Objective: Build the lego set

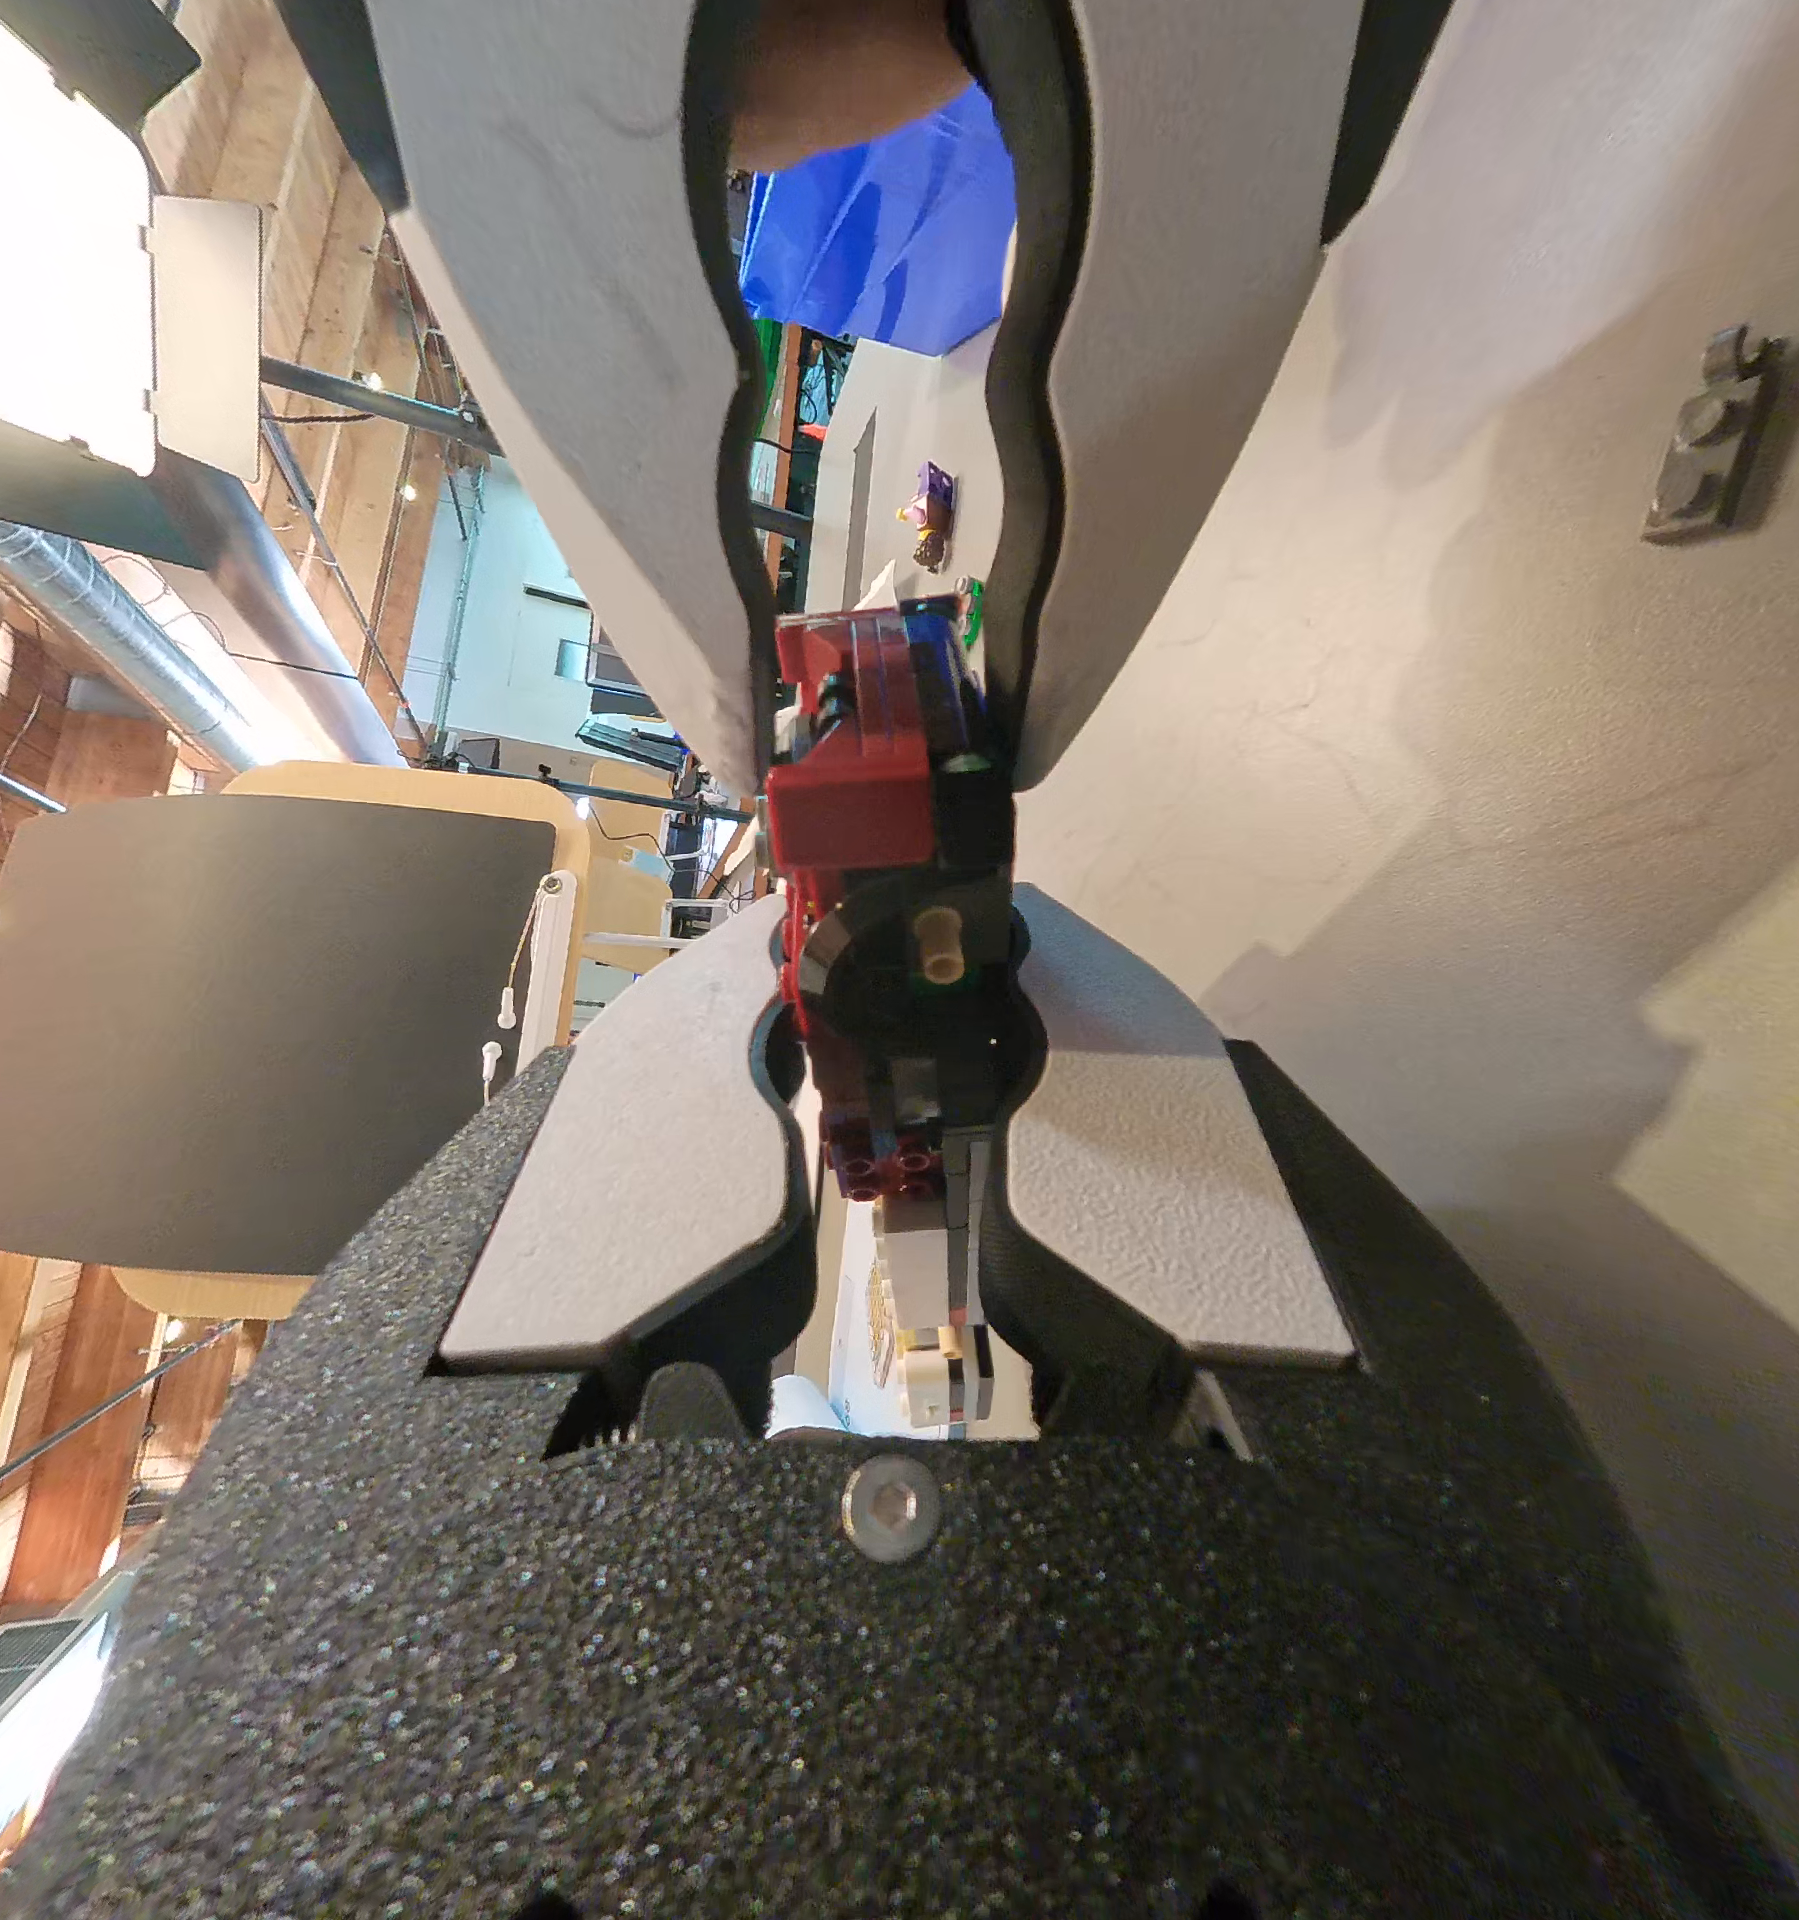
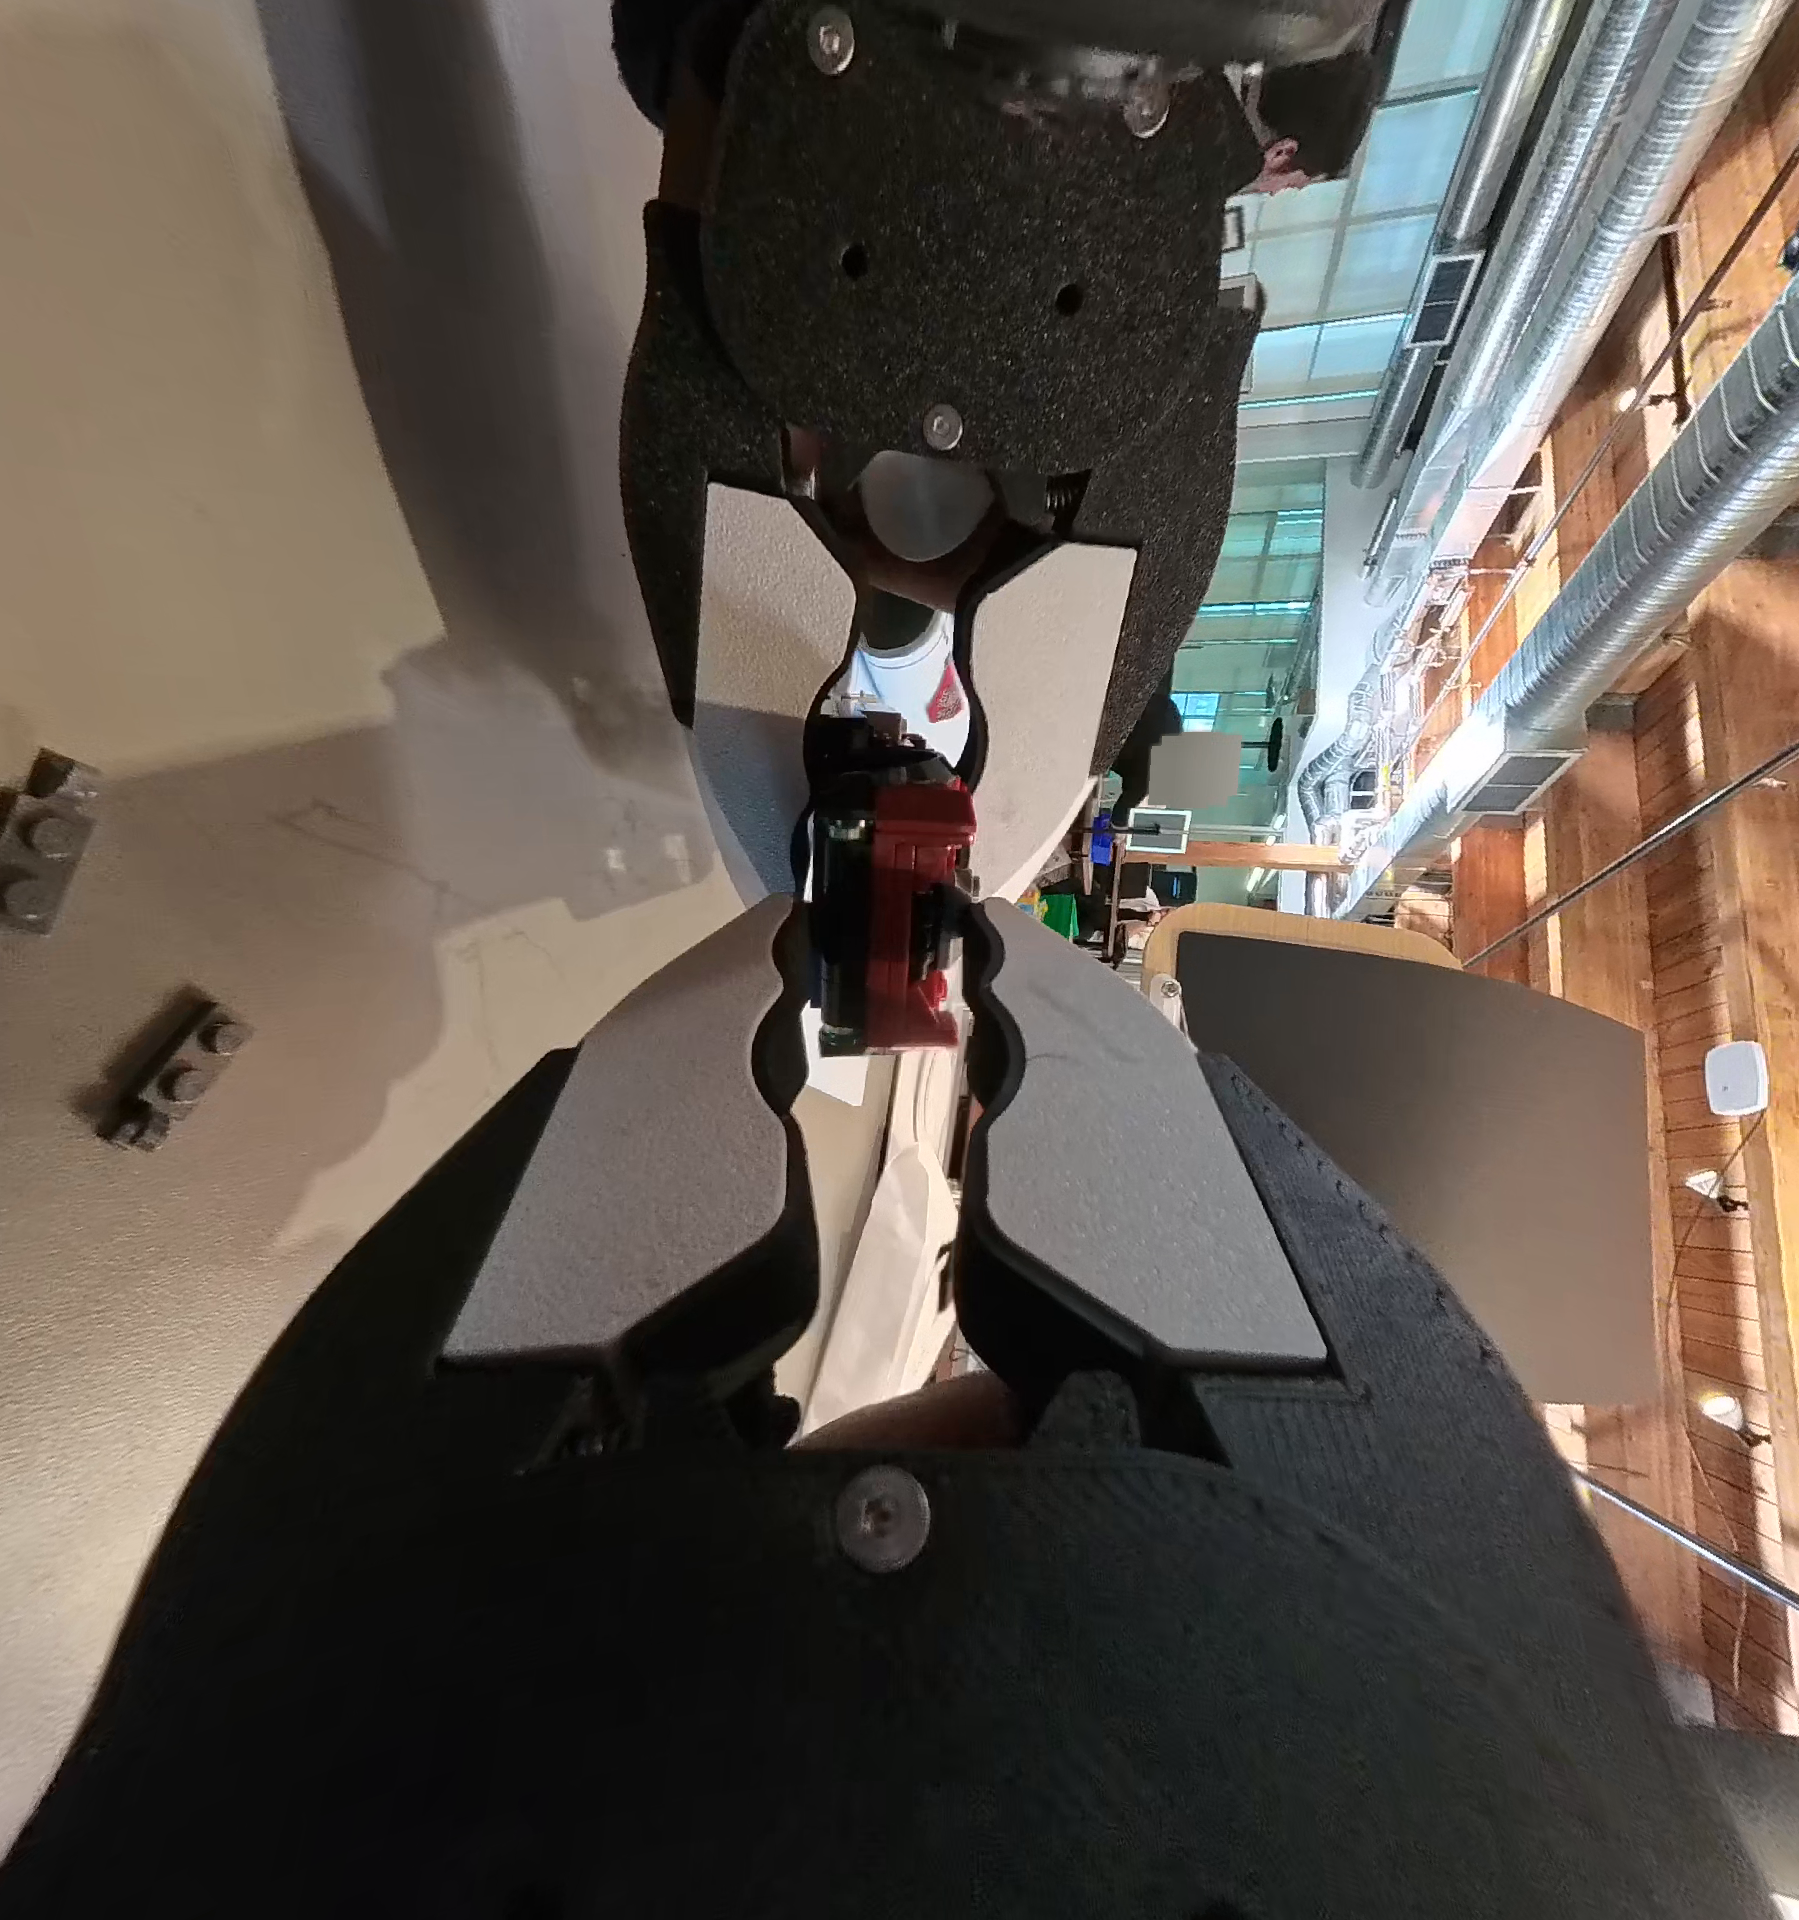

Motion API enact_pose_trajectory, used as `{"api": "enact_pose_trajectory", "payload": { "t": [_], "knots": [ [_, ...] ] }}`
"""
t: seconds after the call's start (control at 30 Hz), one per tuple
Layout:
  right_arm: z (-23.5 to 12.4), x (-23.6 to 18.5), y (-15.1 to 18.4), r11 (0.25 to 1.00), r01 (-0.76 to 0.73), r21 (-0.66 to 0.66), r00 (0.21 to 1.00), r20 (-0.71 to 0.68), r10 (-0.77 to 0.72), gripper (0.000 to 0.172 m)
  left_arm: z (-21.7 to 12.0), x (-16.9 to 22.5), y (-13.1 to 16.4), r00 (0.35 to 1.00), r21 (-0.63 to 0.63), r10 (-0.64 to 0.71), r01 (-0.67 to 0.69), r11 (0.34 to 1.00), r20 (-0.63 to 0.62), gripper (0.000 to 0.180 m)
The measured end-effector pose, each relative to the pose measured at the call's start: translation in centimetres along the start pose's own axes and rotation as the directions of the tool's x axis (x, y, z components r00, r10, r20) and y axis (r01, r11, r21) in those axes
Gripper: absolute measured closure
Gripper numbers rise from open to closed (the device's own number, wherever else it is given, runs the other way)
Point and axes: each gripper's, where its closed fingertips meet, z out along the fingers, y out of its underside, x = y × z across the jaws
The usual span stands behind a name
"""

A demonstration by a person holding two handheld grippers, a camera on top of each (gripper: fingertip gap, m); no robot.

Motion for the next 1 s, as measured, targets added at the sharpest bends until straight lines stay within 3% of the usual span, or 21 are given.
{"api": "enact_pose_trajectory", "payload": {
  "t": [0.23, 0.37, 0.67, 1.0],
  "knots": [
    [0.1, 0.3, 0.0, 0.998, -0.056, -0.024, 0.997, -0.055, 0.055, 0.143, -0.1, -0.8, 0.2, 0.997, -0.006, 0.057, -0.057, 0.998, 0.061, 0.147],
    [0.2, 0.2, 0.4, 0.996, -0.068, -0.058, 0.996, -0.055, 0.064, 0.125, -0.1, -0.8, -0.1, 0.985, -0.008, 0.142, -0.142, 0.99, 0.095, 0.147],
    [0.0, -0.1, -0.1, 0.999, -0.002, -0.054, 0.998, -0.058, -0.001, 0.137, -0.7, -1.5, -0.7, 0.943, -0.03, 0.289, -0.288, 0.957, 0.167, 0.147],
    [0.0, -0.3, -0.1, 0.997, 0.04, -0.06, 0.998, -0.042, -0.043, 0.137, -0.8, -1.4, -0.5, 0.935, -0.039, 0.315, -0.313, 0.949, 0.161, 0.147]
  ]
}}
